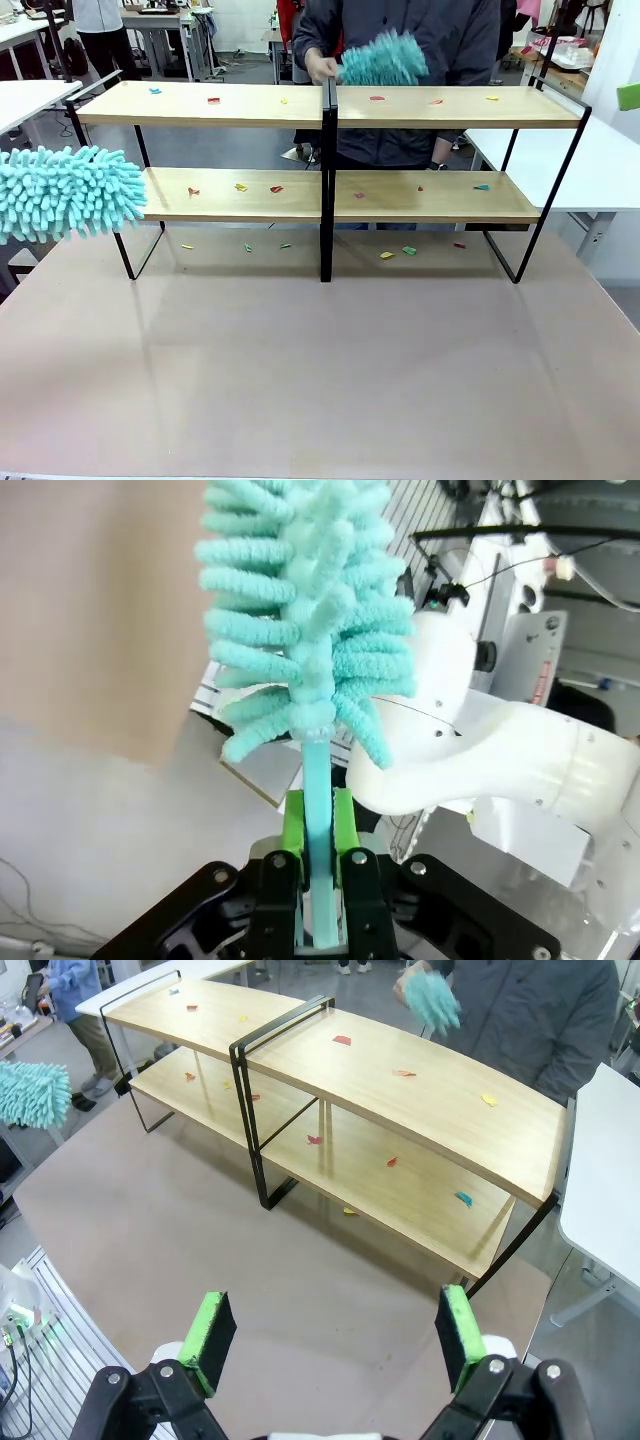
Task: Clean the shelves.
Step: Clean a randomly selected level of the Shelf with the Duster.
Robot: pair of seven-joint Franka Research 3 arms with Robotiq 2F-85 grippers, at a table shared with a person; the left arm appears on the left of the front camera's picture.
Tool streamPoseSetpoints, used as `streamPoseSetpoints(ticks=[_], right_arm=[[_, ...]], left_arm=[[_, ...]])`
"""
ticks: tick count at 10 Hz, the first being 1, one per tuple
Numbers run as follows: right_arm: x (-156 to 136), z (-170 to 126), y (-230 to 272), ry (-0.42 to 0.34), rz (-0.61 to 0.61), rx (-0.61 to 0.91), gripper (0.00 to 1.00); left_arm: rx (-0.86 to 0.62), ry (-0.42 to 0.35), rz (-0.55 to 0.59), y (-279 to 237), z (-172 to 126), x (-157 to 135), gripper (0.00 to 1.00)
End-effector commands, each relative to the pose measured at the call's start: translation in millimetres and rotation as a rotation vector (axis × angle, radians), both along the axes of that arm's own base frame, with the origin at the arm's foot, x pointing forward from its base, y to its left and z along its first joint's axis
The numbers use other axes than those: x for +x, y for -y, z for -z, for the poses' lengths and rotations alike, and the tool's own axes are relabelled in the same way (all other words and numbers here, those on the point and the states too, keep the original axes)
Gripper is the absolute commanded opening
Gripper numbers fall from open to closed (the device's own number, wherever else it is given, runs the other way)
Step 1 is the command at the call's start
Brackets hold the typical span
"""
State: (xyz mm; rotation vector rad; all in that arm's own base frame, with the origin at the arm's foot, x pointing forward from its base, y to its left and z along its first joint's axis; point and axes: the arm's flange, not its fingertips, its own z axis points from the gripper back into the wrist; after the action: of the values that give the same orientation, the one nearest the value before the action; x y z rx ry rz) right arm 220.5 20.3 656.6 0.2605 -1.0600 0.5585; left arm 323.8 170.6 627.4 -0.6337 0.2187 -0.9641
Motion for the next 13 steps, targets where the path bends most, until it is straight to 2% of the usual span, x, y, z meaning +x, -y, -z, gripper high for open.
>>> streamPoseSetpoints(ticks=[1,3,4,5,6,8,9,10,11,12,13], right_arm=[[0,0,1,-0.001,0.0,0.001,1.0],[0,0,1,-0.001,0.0,0.001,1.0],[0,0,1,-0.001,0.0,0.001,1.0],[0,0,1,-0.001,0.0,0.001,1.0],[0,0,1,-0.001,0.0,0.001,1.0],[0,0,1,-0.001,0.0,0.001,1.0],[0,0,1,-0.001,0.0,0.001,1.0],[0,0,1,-0.001,0.0,0.001,1.0],[0,0,1,-0.001,0.0,0.001,1.0],[0,0,1,-0.001,0.0,0.001,1.0],[0,0,1,-0.001,0.0,0.001,1.0]], left_arm=[[0.028,0.001,-0.006,45,11,-9,0.12],[0.119,0.047,-0.066,121,27,-29,0.12],[0.169,0.043,-0.095,150,39,-29,0.12],[0.15,-0.017,-0.063,170,47,-29,0.12],[0.165,0.041,-0.087,187,53,-30,0.12],[0.141,0.051,-0.198,191,58,-36,0.12],[0.152,-0.052,-0.028,164,37,-44,0.12],[0.166,0.029,-0.123,198,59,-30,0.12],[0.162,0.003,-0.112,190,57,-35,0.12],[0.073,0.068,-0.289,215,60,-37,0.12],[0.014,0.084,-0.383,240,66,-29,0.12]])
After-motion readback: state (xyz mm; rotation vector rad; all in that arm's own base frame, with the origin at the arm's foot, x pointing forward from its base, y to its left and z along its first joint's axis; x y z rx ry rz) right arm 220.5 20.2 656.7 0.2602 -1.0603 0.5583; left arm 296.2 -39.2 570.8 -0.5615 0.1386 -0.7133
